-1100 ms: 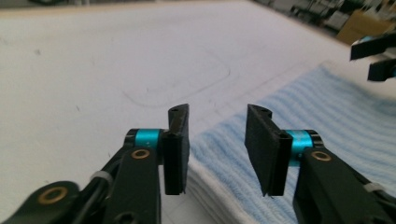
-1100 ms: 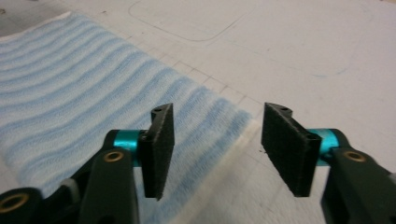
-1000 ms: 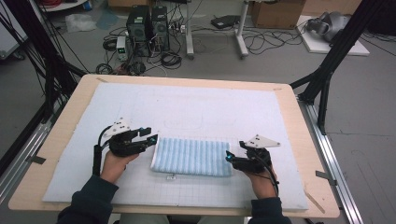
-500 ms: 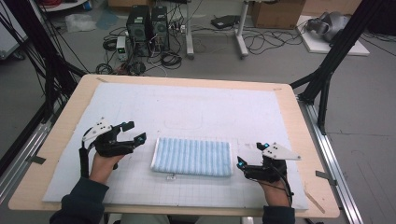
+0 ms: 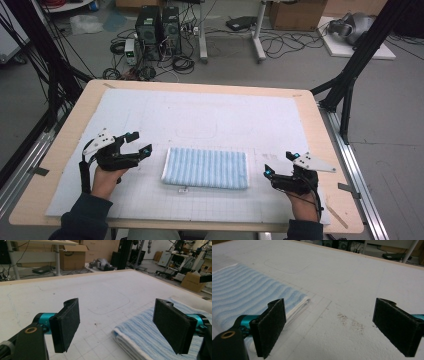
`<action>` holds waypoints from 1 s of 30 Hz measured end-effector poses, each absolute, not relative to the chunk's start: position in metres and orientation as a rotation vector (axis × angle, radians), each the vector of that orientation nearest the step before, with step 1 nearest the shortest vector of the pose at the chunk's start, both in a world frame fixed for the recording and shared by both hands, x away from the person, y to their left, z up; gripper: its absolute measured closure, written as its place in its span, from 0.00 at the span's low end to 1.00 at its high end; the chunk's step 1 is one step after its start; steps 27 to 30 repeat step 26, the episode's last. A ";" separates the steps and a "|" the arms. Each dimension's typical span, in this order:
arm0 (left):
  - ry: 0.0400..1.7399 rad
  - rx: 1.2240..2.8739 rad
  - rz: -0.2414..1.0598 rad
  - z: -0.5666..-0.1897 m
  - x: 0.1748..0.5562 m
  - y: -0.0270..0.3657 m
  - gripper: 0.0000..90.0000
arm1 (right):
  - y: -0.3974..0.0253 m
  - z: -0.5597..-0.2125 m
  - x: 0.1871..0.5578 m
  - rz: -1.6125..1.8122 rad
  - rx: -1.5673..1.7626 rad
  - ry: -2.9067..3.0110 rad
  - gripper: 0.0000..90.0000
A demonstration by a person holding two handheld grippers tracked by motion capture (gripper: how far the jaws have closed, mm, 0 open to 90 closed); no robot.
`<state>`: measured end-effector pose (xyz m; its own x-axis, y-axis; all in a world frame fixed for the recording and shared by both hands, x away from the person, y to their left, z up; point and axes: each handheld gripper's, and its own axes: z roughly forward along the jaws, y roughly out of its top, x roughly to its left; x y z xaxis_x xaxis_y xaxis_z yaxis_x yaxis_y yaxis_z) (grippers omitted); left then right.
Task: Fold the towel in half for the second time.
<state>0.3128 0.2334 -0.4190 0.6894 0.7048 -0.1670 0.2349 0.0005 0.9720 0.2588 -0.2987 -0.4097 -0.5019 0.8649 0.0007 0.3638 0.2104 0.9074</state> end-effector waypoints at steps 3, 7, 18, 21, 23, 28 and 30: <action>0.791 1.568 0.438 -0.419 0.311 0.234 0.25 | -0.298 -0.409 0.260 1.245 1.146 1.968 0.12; 0.799 1.568 0.444 -0.419 0.311 0.237 0.25 | -0.294 -0.409 0.261 1.248 1.136 1.973 0.12; 0.805 1.571 0.439 -0.421 0.312 0.236 0.25 | -0.295 -0.409 0.262 1.252 1.141 1.977 0.12; 0.804 1.572 0.439 -0.421 0.312 0.235 0.25 | -0.295 -0.410 0.262 1.248 1.145 1.980 0.12; 0.804 1.569 0.438 -0.420 0.312 0.235 0.25 | -0.295 -0.410 0.262 1.250 1.145 1.982 0.12; 0.805 1.569 0.441 -0.420 0.312 0.236 0.25 | -0.294 -0.410 0.262 1.247 1.144 1.982 0.12; 0.805 1.569 0.441 -0.420 0.312 0.236 0.25 | -0.294 -0.410 0.262 1.247 1.144 1.982 0.12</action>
